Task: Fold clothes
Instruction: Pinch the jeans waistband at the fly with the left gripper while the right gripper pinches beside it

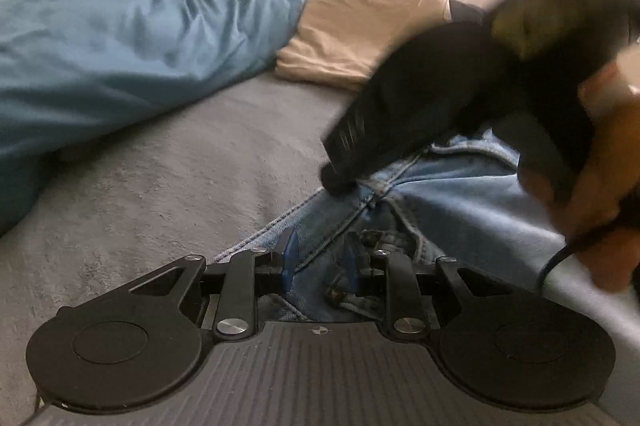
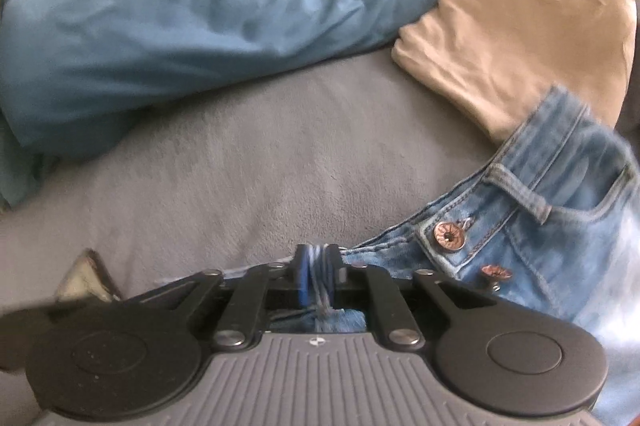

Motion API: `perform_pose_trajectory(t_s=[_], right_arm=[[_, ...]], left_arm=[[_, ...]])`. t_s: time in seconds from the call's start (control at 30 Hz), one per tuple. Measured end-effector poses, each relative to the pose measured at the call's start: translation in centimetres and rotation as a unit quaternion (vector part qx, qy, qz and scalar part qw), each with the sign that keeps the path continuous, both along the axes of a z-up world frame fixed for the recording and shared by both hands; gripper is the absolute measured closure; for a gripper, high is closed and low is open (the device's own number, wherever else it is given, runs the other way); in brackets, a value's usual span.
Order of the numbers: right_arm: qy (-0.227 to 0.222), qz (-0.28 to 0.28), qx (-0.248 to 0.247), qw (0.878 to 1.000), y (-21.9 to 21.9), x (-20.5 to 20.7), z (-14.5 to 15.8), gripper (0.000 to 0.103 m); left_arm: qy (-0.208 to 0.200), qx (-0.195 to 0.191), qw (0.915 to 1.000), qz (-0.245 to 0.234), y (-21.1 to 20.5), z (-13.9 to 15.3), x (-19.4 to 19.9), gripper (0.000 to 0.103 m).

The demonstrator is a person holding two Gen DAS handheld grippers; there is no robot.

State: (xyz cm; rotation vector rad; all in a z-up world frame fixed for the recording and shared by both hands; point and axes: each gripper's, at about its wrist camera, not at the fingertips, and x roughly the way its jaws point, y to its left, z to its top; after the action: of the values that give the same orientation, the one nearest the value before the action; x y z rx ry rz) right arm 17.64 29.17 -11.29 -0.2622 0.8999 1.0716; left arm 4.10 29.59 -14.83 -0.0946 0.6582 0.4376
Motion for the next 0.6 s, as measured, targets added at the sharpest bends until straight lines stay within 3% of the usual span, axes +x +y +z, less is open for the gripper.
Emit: perform_pose_trajectory(t_s=[0.07, 0.13, 0.2, 0.3, 0.37, 0.47, 0.53, 0.6], right_arm=[[0.025, -0.004, 0.012, 1.0, -0.3, 0.8, 0.2, 0.076], [0.019, 0.004, 0.025, 0.999, -0.7, 1.2, 1.6, 0.062], [0.015, 0.022, 0.04, 0.999, -1.5, 1.7, 3.2, 0.061], [-0.044, 0.024, 0.033, 0.998, -2.4, 2.9, 5.0, 0.058], [-0.101, 0.01, -0.016, 0.995, -2.2, 4.0, 4.2, 0.058], [-0.172, 0.003, -0.099, 0.98, -1.4, 5.8, 1.9, 0.061], [-0.191, 0.003, -0.132, 0.973, -1.1, 6.7, 0.2, 0.062], [-0.183, 0.006, -0.133, 0.974, -0.9, 7.6, -0.8, 0.064]], left_arm=[[0.0, -0.005, 1.0, 0.004, 0.3, 0.0, 0.1, 0.078], [0.001, -0.008, 1.0, 0.005, 0.6, -0.1, 0.0, 0.078], [0.0, -0.01, 0.9999, 0.005, 0.7, -0.1, -0.1, 0.077], [0.0, -0.011, 0.9999, 0.005, 0.8, -0.1, 0.0, 0.077], [0.0, -0.011, 0.9999, 0.004, 0.9, -0.1, 0.0, 0.077], [0.0, -0.01, 0.9999, 0.003, 1.0, -0.1, 0.1, 0.077], [0.0, -0.009, 1.0, 0.002, 1.0, -0.1, 0.0, 0.077], [0.002, -0.008, 1.0, 0.002, 1.0, -0.1, 0.0, 0.077]])
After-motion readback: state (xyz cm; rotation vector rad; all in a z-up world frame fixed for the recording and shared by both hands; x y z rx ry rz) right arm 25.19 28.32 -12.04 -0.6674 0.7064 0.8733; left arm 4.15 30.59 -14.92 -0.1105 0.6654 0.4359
